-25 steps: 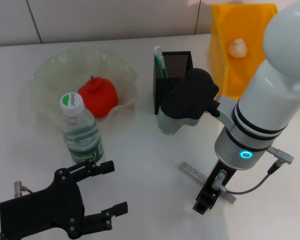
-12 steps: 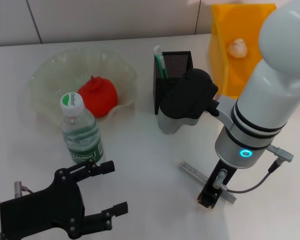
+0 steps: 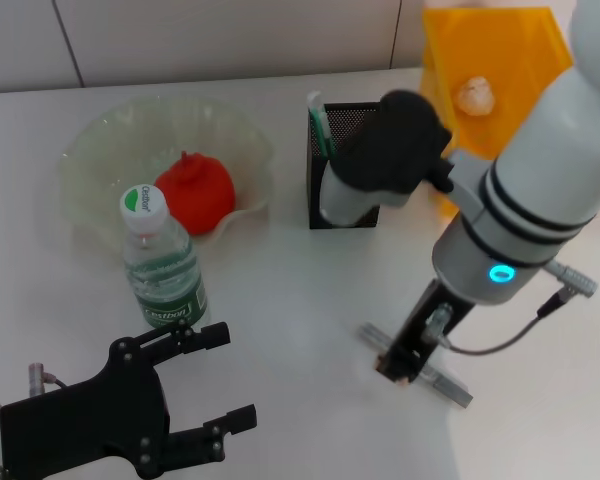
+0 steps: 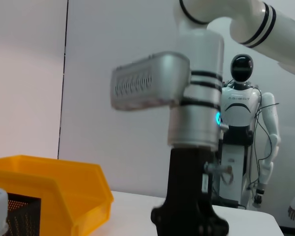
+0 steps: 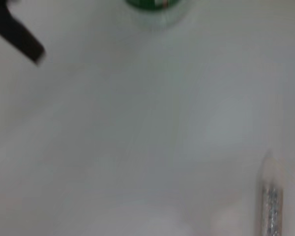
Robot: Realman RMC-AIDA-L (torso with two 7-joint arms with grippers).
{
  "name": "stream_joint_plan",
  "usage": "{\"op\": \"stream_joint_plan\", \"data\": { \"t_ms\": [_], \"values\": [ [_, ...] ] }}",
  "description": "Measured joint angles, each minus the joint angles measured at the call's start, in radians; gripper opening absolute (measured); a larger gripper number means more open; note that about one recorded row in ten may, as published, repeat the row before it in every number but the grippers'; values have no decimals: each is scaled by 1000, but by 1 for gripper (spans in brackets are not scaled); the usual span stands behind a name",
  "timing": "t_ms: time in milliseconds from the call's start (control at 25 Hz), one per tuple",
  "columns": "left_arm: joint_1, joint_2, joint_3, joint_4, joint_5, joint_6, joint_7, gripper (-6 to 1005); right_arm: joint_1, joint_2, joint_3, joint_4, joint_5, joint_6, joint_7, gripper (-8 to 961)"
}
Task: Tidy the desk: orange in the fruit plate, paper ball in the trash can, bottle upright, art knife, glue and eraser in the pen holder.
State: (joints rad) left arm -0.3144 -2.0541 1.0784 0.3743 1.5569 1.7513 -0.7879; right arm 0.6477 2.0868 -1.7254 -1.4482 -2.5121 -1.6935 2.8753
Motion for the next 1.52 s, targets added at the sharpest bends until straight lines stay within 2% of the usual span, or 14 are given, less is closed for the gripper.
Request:
{"op": "stream_joint_plan", "data": {
  "t_ms": [360, 560, 720, 960, 1120, 1520],
  "values": [
    [1, -1, 0, 0, -1, 2, 5, 804, 3, -5, 286, -149, 9, -12, -70, 122],
    [-1, -3, 0, 0, -1, 2, 5, 805, 55, -10, 456, -152, -34, 4, -137, 125],
    [-10, -3, 0, 0, 0, 2, 2, 805, 88, -17, 549, -142, -59, 31, -169, 127],
    [-14, -3, 0, 0, 0, 2, 2, 805, 124, -24, 578, -54, -85, 110, -211, 131],
    [-15, -3, 0, 0, -1, 5, 2, 805, 146, -15, 570, 52, -89, 182, -237, 133],
    [-15, -3, 0, 0, -3, 13, 3, 805, 231, -12, 570, 286, -98, 313, -310, 138]
  ]
}}
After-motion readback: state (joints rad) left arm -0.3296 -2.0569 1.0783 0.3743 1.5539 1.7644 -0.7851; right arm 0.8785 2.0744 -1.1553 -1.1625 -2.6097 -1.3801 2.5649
